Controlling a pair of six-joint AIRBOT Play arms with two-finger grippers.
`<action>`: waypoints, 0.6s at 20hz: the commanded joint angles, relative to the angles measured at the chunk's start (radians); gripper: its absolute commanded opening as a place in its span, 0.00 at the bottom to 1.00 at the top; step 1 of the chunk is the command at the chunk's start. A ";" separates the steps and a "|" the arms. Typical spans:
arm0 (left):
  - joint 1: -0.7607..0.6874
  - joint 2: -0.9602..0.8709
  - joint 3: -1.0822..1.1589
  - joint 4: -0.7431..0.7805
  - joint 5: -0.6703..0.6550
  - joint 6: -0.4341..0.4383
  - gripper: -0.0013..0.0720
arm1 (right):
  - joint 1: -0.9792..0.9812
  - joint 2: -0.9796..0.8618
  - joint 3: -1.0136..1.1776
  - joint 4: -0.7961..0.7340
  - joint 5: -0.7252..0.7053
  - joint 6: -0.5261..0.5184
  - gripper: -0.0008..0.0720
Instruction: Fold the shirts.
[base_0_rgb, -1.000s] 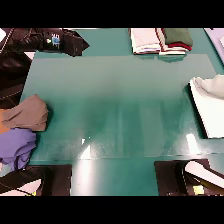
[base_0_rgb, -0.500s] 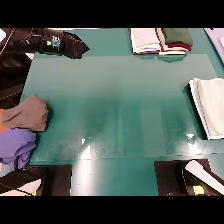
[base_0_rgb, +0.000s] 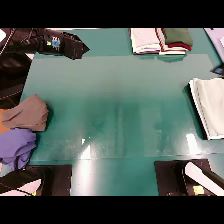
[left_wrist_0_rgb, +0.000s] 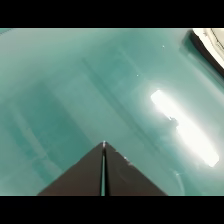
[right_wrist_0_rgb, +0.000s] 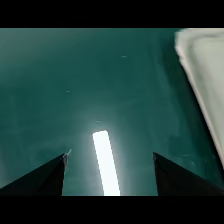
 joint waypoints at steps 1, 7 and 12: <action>0.000 0.000 0.000 0.001 -0.023 0.000 0.05 | 0.275 -0.008 0.014 0.048 -0.067 -0.001 0.73; 0.000 0.000 0.000 -0.001 0.030 0.000 0.05 | 0.545 -0.050 0.014 0.047 -0.101 -0.040 0.04; 0.000 0.000 0.000 -0.001 0.078 0.000 0.05 | 0.599 -0.061 0.014 0.050 -0.103 -0.039 0.04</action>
